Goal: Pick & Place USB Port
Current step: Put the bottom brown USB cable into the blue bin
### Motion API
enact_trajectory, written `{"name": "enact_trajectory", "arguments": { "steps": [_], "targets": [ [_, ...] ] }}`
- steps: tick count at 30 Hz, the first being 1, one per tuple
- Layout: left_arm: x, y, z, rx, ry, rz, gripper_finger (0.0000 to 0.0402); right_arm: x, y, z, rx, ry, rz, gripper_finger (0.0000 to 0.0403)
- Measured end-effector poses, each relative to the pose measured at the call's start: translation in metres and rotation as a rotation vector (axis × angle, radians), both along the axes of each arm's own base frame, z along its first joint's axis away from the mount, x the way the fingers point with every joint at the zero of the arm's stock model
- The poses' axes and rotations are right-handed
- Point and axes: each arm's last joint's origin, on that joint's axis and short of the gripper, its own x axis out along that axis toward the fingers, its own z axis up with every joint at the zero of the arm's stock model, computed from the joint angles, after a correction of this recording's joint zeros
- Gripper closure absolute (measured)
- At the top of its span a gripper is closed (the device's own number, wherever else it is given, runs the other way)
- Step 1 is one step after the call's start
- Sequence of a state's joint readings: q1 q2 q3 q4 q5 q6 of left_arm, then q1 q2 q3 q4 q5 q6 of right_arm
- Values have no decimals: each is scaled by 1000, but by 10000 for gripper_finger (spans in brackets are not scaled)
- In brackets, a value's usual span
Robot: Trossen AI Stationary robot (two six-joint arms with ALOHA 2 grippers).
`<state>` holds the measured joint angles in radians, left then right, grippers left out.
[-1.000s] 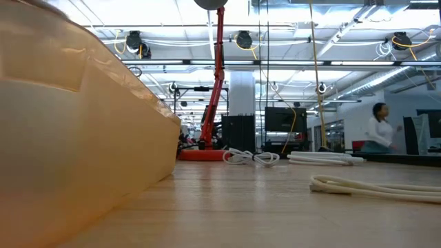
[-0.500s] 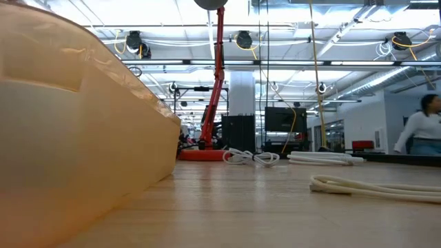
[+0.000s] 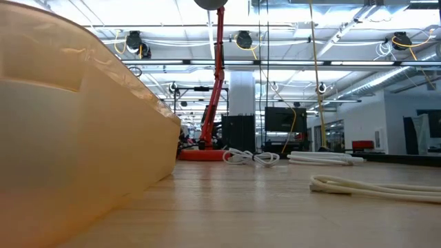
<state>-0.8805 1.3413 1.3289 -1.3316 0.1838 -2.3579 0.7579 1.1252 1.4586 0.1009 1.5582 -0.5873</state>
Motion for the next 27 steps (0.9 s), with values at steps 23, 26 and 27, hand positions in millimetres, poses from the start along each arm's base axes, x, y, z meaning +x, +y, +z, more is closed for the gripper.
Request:
{"name": "enact_trajectory", "arguments": {
  "steps": [23, 26, 27],
  "targets": [
    [-13, 12, -82, -55, 91, 8, 377, 0, 2, 0, -5, -3, 25, 314],
    [-16, 14, -88, -53, 121, 5, 378, 0, 2, 0, -5, -3, 25, 314],
    [-17, 15, -89, -55, 125, 5, 379, 0, 2, 0, -5, -3, 24, 314]
  ]
}}
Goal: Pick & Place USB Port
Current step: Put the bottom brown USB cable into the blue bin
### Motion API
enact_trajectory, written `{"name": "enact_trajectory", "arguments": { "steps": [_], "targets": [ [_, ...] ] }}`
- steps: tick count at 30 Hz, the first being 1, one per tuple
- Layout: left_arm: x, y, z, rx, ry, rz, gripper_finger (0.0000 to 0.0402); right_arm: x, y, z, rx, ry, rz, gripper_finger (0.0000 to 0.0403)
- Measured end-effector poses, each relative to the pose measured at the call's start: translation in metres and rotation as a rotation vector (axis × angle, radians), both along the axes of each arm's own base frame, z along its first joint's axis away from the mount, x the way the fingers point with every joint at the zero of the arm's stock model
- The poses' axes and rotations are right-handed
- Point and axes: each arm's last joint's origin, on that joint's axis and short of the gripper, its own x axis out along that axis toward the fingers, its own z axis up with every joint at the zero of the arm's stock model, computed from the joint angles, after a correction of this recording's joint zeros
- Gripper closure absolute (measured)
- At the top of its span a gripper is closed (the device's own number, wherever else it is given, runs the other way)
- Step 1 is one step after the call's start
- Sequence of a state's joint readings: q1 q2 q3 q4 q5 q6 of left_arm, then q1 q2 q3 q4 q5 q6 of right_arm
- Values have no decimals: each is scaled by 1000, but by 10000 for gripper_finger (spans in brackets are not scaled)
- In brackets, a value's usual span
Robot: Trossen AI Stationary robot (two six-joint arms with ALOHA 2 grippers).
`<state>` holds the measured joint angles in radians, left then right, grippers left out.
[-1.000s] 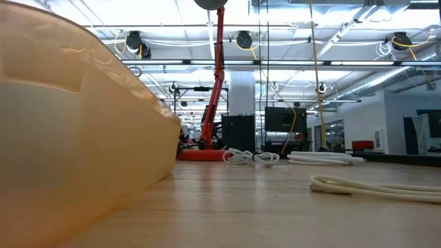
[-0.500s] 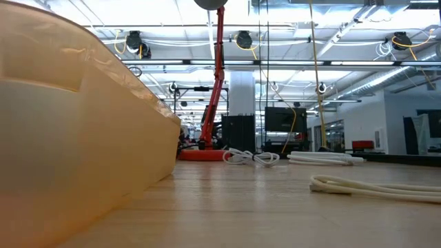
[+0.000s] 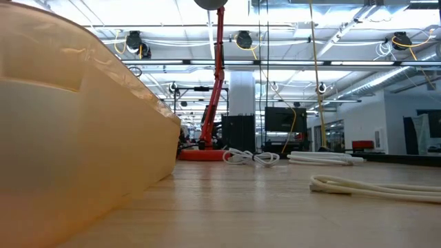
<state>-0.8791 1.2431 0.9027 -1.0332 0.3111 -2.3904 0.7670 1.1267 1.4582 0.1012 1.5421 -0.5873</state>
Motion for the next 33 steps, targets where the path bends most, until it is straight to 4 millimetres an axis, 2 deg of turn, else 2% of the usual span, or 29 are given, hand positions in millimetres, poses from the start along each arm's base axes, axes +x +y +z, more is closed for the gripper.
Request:
{"name": "enact_trajectory", "arguments": {
  "steps": [8, 14, 19, 27, 33],
  "targets": [
    [-14, 13, -16, -15, 99, 0, 375, 0, 0, 0, 0, 0, 1, 314],
    [-15, 21, -30, -5, 71, 33, 307, 0, 0, 0, 0, 0, 1, 314],
    [-12, 24, -32, 9, 50, 38, 264, 0, 0, 0, 0, 0, 0, 314],
    [-13, 24, -27, -7, 69, 14, 229, 0, 0, 0, 12, -12, 2, 314],
    [-22, 30, -2, 49, 164, 6, 237, 0, 0, 0, 15, -16, 2, 314]
  ]
}}
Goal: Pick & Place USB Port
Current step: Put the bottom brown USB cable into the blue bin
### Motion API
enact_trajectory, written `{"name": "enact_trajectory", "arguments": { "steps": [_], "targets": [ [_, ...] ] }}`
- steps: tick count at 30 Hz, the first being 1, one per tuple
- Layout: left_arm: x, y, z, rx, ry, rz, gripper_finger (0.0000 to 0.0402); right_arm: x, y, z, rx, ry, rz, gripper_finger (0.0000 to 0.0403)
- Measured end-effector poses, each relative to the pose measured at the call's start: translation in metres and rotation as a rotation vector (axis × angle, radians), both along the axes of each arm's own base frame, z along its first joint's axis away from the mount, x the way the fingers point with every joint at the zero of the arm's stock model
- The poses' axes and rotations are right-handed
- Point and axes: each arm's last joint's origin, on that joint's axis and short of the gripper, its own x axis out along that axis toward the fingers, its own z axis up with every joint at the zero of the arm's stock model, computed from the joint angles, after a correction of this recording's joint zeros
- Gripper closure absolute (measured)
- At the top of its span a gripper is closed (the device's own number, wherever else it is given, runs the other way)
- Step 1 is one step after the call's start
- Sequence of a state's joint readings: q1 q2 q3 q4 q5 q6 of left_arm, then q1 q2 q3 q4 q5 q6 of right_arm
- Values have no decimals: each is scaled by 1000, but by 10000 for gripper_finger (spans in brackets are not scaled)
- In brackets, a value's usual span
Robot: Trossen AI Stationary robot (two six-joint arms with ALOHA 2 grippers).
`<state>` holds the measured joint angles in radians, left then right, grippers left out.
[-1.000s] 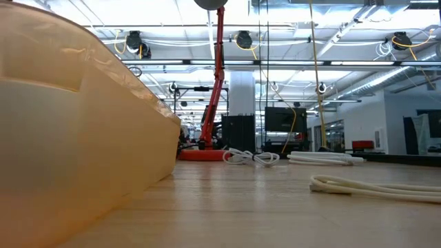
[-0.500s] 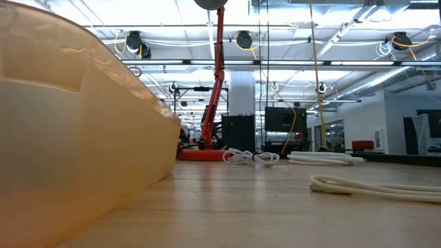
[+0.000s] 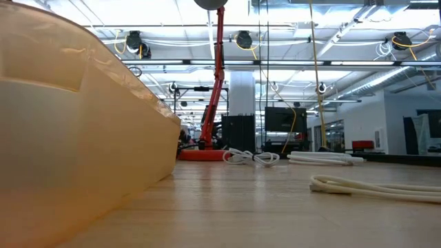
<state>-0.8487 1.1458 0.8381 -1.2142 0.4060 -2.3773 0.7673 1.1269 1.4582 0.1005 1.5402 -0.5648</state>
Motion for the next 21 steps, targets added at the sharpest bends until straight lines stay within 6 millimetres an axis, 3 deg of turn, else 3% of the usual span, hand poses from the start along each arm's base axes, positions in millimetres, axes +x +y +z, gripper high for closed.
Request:
{"name": "enact_trajectory", "arguments": {
  "steps": [6, 11, 14, 21],
  "targets": [
    [-2, 5, 18, 27, -78, 15, 275, 0, 0, 0, 0, 0, 0, 314],
    [15, -8, 22, -68, -329, 36, 332, 0, 0, 0, 0, 1, -1, 314],
    [22, -17, 17, -33, -402, 12, 388, 0, 0, 0, 0, 0, -1, 314],
    [24, -21, -14, 75, -298, -23, 399, 0, 0, 0, 2, -2, -2, 314]
  ]
}}
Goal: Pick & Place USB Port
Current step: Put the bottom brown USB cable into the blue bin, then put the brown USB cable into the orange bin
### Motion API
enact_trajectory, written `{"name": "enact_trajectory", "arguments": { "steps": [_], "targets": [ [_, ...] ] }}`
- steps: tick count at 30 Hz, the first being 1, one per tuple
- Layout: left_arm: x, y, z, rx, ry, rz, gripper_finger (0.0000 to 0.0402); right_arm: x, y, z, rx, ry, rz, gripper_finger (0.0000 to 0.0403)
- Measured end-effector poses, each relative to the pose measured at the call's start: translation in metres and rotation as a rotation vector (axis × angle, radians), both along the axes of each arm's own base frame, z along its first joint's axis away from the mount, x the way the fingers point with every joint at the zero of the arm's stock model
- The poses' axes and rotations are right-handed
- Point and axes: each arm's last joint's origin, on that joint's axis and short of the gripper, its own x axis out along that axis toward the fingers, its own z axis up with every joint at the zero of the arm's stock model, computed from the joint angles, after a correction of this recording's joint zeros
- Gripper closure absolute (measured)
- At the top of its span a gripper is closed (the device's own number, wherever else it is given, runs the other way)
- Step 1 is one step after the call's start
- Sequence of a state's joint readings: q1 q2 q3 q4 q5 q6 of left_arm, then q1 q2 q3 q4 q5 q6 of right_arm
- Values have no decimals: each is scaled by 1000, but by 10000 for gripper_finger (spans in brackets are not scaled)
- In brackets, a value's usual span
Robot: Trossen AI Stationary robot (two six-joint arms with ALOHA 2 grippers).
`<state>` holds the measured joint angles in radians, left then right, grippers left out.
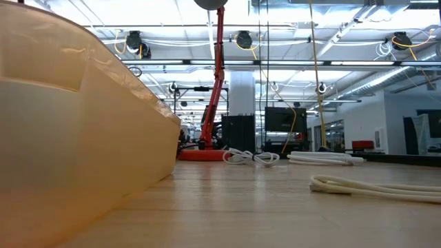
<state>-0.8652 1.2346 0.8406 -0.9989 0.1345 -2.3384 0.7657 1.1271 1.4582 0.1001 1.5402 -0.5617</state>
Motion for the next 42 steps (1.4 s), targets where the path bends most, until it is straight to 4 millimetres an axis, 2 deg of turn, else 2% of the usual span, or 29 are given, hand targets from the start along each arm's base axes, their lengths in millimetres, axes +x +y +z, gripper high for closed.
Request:
{"name": "enact_trajectory", "arguments": {
  "steps": [6, 10, 18, 24, 28, 37, 42],
  "targets": [
    [2, -2, -18, -8, -1, -6, 400, 2, -2, 0, 0, 0, -14, 314],
    [-3, 1, -23, -28, 90, -10, 401, 2, -2, 0, 0, 0, -14, 314],
    [-8, 5, -24, 6, 148, -7, 401, 1, -2, 0, 0, 0, -12, 314],
    [-4, 4, -24, 27, 67, 15, 401, 1, -2, 0, 0, 0, -11, 314],
    [0, 3, -21, 14, 1, -1, 401, 1, -2, 0, 0, 0, -11, 314],
    [1, 7, -2, 143, -49, 4, 401, 1, -2, 0, 0, 0, -12, 314],
    [8, 12, 19, 285, -301, 48, 401, 1, -2, 0, 2, 1, -16, 314]
  ]
}}
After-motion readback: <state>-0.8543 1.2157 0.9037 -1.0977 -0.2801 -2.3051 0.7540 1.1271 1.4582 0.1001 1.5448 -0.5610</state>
